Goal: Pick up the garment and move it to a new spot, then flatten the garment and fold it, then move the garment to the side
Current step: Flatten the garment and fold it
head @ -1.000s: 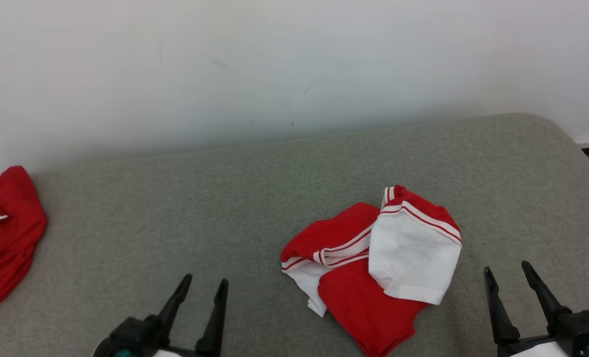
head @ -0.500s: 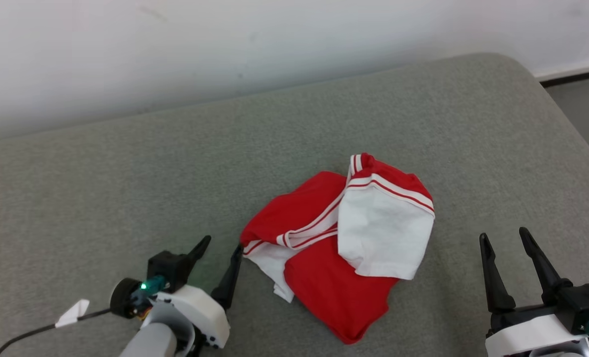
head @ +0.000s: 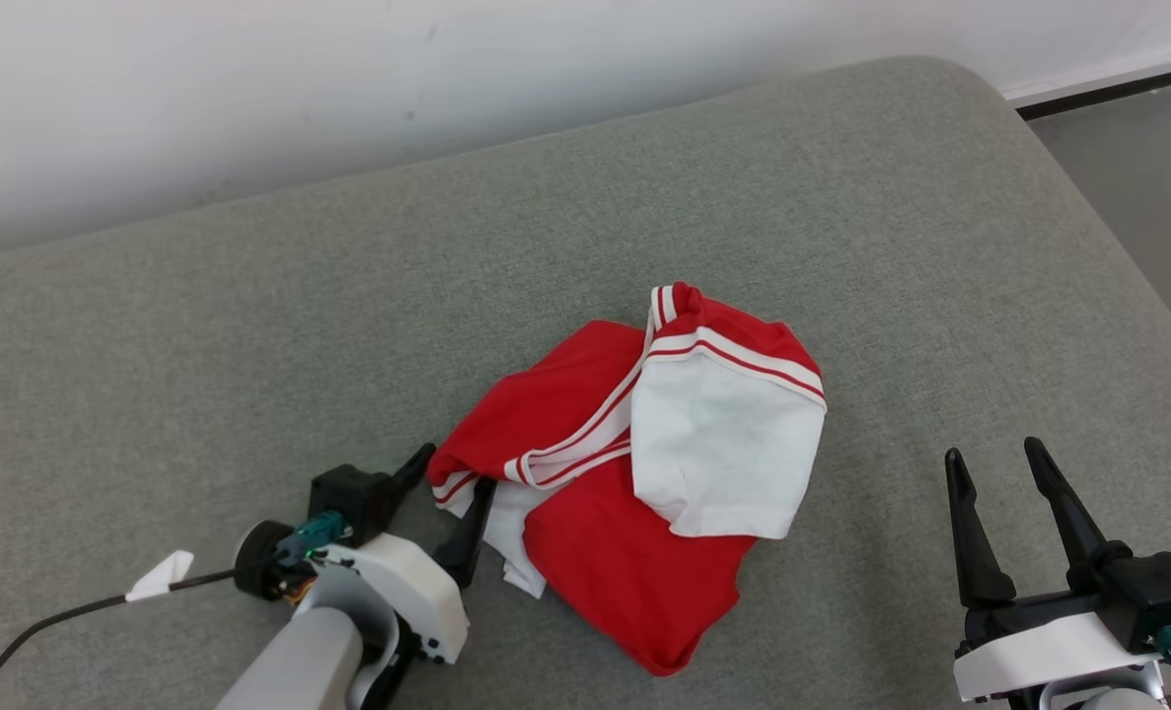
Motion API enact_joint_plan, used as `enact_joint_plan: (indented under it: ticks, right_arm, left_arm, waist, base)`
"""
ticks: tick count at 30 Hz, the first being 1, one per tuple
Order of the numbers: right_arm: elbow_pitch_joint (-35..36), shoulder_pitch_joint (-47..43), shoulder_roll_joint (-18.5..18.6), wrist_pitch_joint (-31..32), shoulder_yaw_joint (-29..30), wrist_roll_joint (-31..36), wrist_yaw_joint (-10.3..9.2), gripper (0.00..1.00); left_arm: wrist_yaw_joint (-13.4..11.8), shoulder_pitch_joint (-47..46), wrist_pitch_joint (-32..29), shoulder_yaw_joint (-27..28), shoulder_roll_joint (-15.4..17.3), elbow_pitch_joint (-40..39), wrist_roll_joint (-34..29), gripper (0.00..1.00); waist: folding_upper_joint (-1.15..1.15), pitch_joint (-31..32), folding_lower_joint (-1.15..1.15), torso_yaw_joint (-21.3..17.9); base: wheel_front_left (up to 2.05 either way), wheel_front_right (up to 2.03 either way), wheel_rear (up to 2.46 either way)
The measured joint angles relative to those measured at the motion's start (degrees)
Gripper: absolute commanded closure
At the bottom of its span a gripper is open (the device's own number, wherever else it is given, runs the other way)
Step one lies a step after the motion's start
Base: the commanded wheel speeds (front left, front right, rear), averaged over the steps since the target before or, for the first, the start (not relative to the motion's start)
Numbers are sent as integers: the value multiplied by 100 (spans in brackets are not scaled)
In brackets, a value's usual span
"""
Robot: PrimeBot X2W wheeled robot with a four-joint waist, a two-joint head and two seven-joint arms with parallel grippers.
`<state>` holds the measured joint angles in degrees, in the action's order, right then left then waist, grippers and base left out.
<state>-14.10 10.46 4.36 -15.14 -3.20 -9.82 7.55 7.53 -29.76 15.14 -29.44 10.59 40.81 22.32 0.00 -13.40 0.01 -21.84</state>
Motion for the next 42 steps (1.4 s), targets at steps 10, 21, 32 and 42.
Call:
enact_joint_plan:
  ticks: [10,21,32,42]
  right_arm:
    - [3,-51,-37,-1,175,8,-1,0]
    - [-135,-197,5,0,105,13,-1,0]
    - [-231,-449,108,-1,92,-81,-1,0]
    - [-242,-576,127,0,165,-123,-1,0]
  left_arm:
    - [0,-163,-1,-283,0,-427,757,100]
    - [-1,-219,-408,-458,509,-2023,1139,100]
    - [-465,-112,-1656,-144,1121,-4486,1602,100]
    - [-818,-15,-2613,52,1657,-6012,1867,100]
  waist:
    - [0,29,0,73]
    - [0,578,-1,495]
    - [0,1246,-1,699]
    - [0,1427,-1,691]
  base:
    - [0,0,0]
    - [0,0,0]
    - [0,0,0]
    - [0,0,0]
